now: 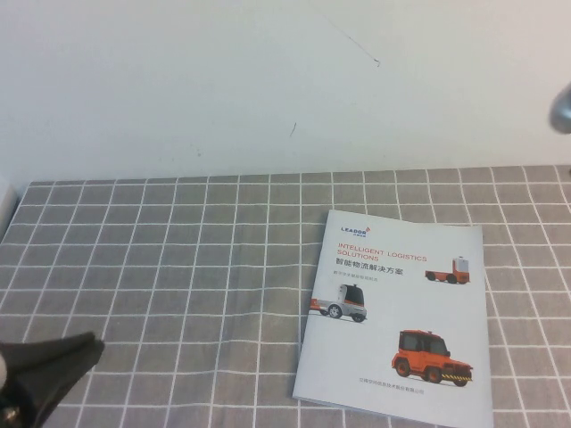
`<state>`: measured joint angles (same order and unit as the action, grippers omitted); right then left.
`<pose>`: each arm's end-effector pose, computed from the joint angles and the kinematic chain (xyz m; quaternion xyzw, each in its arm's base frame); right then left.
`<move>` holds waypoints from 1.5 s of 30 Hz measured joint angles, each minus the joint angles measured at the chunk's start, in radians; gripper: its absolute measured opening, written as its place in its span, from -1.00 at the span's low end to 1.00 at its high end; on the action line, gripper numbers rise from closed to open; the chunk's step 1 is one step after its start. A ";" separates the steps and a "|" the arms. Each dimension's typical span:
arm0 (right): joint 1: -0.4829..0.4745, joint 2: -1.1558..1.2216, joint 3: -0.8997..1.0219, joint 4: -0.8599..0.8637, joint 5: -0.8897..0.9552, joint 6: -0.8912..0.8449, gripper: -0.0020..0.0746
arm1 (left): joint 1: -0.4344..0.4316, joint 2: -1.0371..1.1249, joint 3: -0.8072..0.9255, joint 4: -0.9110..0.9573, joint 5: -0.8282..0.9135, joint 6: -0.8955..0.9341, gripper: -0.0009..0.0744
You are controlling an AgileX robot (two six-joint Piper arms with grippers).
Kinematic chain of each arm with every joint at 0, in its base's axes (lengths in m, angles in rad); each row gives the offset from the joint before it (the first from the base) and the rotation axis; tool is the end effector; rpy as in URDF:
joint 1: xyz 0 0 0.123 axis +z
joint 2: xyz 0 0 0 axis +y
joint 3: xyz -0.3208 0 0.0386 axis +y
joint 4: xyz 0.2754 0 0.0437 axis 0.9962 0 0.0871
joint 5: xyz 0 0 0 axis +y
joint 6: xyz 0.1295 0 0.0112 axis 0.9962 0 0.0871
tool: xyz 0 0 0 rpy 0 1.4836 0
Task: Close book
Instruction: 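Close the open booklet and leave it lying on the table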
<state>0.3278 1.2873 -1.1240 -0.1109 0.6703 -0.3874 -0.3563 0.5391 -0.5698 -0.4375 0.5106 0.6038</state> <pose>0.3073 0.0951 0.3523 -0.3446 0.8479 -0.0608 0.3984 0.1197 -0.0733 0.3290 0.2875 0.7654 -0.1249 0.5620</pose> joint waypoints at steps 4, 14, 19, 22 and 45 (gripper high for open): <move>0.000 -0.208 0.070 -0.040 0.045 0.061 -0.95 | 0.000 -0.108 0.105 0.095 -0.033 -0.093 -0.99; 0.000 -0.757 0.458 -0.043 0.080 0.180 -0.95 | 0.000 -0.285 0.318 0.114 -0.169 -0.127 -0.99; 0.000 -0.960 0.603 -0.037 0.098 0.223 -0.95 | 0.000 -0.285 0.339 0.108 -0.228 -0.131 -0.99; 0.000 -1.022 0.654 0.002 0.112 0.232 -0.95 | 0.000 -0.285 0.341 0.108 -0.233 -0.139 -0.98; 0.000 -1.086 0.723 0.081 0.094 0.224 -0.95 | 0.000 -0.285 0.341 0.106 -0.220 -0.144 -0.98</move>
<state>0.3278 0.2011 -0.4010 -0.0298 0.7645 -0.1635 -0.3563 0.2537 -0.2289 -0.3311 0.2903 0.4601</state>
